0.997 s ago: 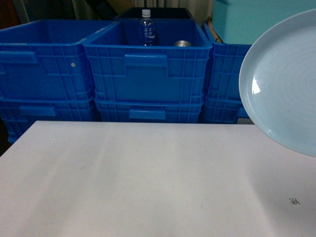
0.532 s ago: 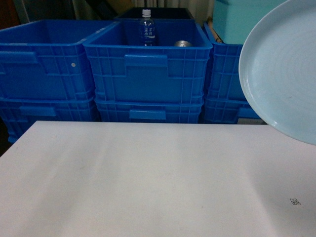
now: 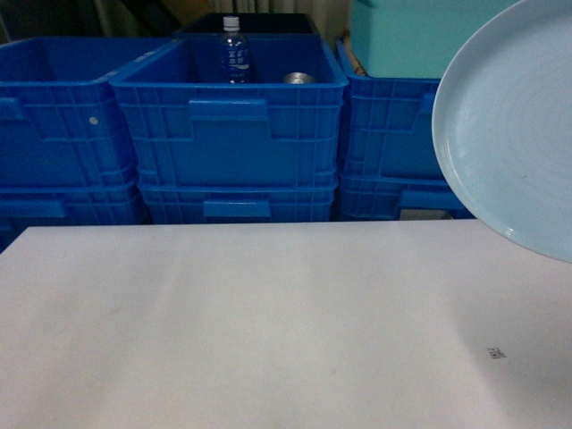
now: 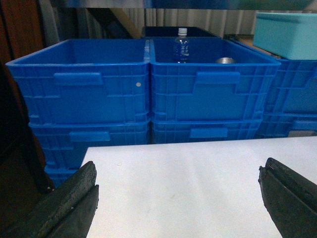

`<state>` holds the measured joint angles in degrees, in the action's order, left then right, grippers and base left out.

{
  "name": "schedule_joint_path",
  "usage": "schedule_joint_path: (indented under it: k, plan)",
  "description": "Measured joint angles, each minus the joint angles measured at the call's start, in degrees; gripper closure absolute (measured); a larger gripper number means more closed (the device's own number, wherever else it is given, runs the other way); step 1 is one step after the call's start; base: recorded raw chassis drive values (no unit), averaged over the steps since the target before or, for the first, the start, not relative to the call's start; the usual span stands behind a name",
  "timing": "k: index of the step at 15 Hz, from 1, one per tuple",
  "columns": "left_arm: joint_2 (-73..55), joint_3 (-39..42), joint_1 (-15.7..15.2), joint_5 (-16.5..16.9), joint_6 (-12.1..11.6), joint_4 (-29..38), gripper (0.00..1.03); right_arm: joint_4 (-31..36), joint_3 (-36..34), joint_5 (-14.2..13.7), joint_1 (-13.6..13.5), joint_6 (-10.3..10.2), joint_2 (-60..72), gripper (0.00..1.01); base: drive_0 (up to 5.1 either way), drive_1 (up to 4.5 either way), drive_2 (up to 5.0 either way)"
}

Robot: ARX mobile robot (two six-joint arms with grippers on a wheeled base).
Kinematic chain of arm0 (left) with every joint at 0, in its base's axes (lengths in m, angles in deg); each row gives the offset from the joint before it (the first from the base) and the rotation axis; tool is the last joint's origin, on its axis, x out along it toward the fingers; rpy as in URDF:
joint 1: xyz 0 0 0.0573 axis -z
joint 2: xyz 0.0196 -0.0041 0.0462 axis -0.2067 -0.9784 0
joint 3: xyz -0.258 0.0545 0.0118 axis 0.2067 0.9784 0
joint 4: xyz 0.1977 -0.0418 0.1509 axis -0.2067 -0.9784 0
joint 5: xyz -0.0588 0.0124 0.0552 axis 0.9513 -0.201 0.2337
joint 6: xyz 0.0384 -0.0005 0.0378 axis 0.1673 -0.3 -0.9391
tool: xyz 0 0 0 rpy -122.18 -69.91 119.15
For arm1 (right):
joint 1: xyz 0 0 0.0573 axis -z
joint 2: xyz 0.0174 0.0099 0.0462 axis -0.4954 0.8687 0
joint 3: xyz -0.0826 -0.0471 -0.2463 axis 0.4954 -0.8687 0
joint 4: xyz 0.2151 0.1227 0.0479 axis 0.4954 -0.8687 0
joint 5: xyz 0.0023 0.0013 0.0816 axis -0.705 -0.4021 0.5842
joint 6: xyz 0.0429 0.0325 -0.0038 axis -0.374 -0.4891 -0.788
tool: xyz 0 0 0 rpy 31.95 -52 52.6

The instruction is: Place blue tray on left shelf second layer neatly

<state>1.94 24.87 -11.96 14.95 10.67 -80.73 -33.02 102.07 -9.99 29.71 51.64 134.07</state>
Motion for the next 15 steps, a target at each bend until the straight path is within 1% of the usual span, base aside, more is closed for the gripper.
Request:
schedule_joint_path:
  k: [2, 3, 7, 15]
  plan:
    - [0.0, 0.0, 0.1, -0.2, 0.0, -0.2, 0.05, 0.0, 0.0, -0.1, 0.0, 0.0, 0.0, 0.99, -1.7, -1.70, -1.7]
    - [0.0, 0.0, 0.1, -0.1, 0.0, -0.2, 0.05, 0.0, 0.0, 0.4, -0.2, 0.0, 0.0, 0.99, 3.1, -5.43, -2.5]
    - [0.0, 0.0, 0.1, 0.0, 0.0, 0.0, 0.05, 0.0, -0.1, 0.0, 0.0, 0.0, 0.0, 0.99, 2.9, -5.62, -2.1]
    - [0.0, 0.0, 0.1, 0.0, 0.0, 0.0, 0.05, 0.0, -0.1, 0.0, 0.0, 0.0, 0.0, 0.99, 3.0, -5.60, -1.9]
